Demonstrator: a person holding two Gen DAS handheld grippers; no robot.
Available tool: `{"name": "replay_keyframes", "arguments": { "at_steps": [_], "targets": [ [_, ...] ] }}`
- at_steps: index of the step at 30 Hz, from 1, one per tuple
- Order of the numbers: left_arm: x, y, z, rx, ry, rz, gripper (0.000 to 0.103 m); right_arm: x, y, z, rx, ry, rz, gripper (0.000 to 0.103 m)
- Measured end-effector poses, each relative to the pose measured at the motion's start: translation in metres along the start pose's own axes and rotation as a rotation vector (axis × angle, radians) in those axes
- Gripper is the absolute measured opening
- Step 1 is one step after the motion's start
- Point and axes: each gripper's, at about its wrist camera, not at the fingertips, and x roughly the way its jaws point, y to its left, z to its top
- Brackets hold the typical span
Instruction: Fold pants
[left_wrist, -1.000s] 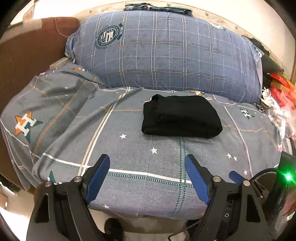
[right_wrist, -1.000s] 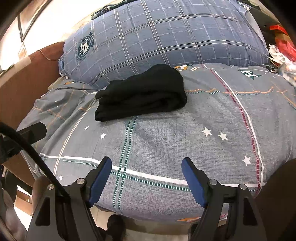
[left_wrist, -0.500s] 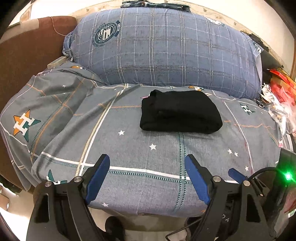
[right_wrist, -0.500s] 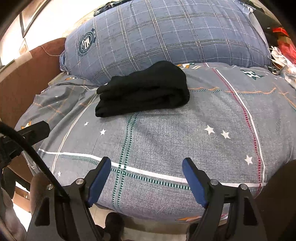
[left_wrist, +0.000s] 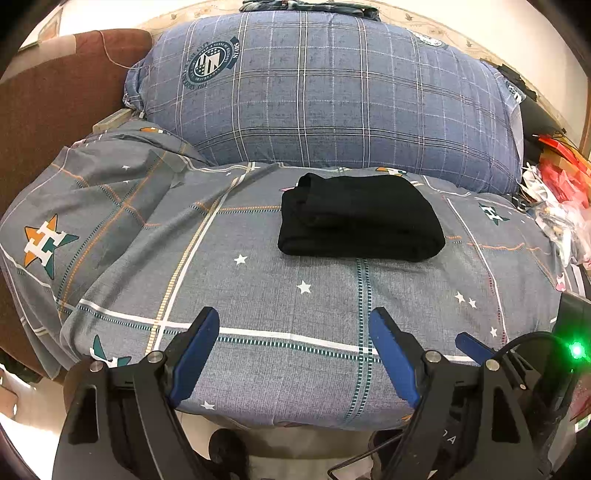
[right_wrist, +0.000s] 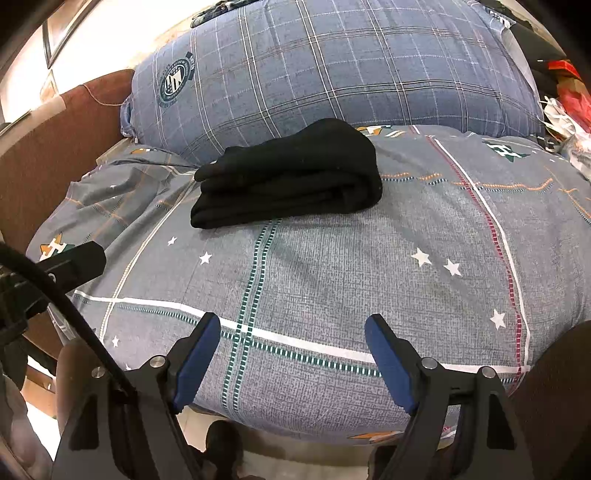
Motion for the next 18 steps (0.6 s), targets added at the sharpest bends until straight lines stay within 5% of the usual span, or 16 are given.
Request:
{"name": "replay_keyframes", "arguments": {
  "at_steps": [5,8,12,18],
  "targets": [
    [-0.015,0.004,0.000,-0.011,-0.104,0.053,0.082,-0.001,0.002,0.000,-0.012,-0.008,-0.005,0.085],
    [-0.039,0.007,0.005,-0.015,-0.240,0.093,0.103,-0.007,0.005,0.002,-0.028,-0.036,-0.012,0.085],
    [-0.056,0.018,0.017,-0.049,-0.357,0.080,0.103,-0.013,0.010,0.009,-0.054,-0.055,-0.013,0.086],
    [-0.018,0.033,0.033,-0.062,-0.208,0.053,0.103,-0.010,0.020,0.026,-0.078,-0.037,-0.001,0.087]
  ]
}}
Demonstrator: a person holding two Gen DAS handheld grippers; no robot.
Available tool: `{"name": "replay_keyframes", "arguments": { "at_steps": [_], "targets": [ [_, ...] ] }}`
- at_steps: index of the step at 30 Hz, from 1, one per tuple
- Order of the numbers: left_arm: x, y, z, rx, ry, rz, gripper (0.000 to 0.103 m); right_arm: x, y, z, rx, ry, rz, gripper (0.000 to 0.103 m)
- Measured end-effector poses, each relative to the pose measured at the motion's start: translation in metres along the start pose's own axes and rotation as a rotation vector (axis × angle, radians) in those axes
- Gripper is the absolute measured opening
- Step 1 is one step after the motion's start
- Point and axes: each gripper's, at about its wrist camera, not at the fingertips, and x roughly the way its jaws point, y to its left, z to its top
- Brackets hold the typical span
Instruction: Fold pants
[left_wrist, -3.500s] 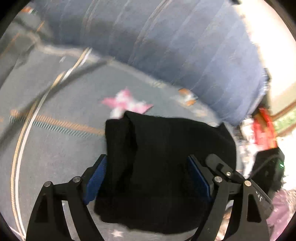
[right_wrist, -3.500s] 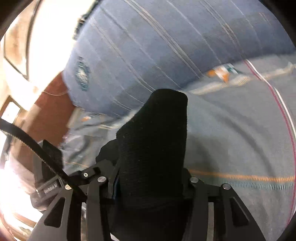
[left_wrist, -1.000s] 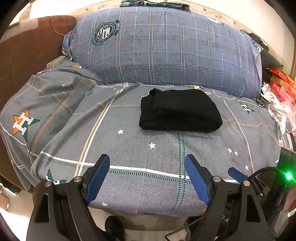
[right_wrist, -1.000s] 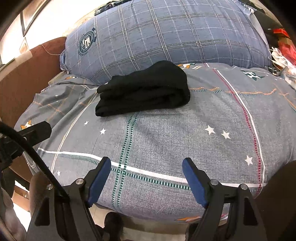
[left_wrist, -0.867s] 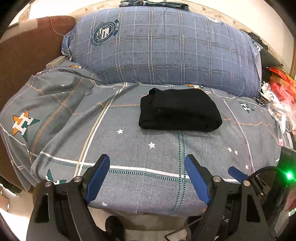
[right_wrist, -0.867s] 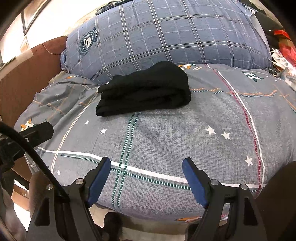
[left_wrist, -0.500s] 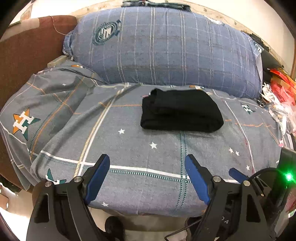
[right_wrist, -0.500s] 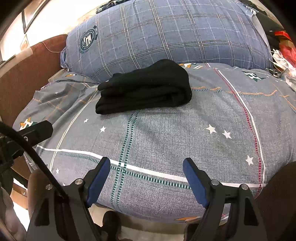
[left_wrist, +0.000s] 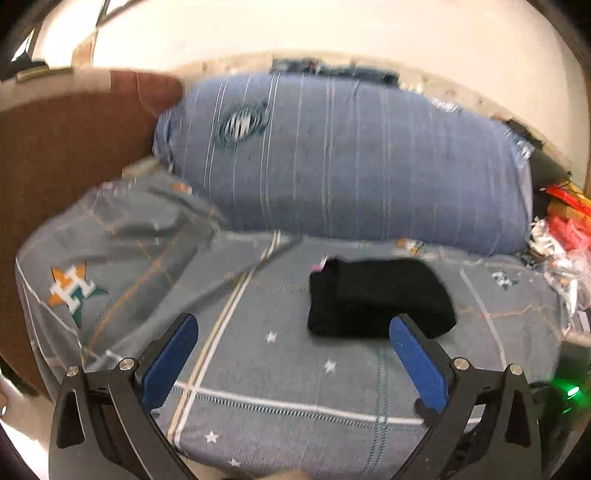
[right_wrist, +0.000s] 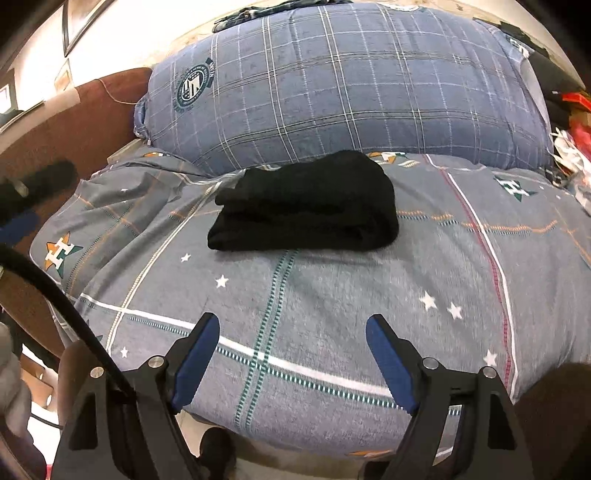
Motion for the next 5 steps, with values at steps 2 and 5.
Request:
{"name": "replay_keyframes", "arguments": {
  "at_steps": [2,5],
  "targets": [
    [0.015,0.003,-0.011,-0.007,0.071,0.015,0.103,0.005,0.003,0.005,-0.003,0.011,0.006,0.087],
    [0.045,0.004,-0.028,0.008,0.205,0.024,0.103,0.019,0.007,0.014,0.009,0.038,0.026,0.087]
  ]
}}
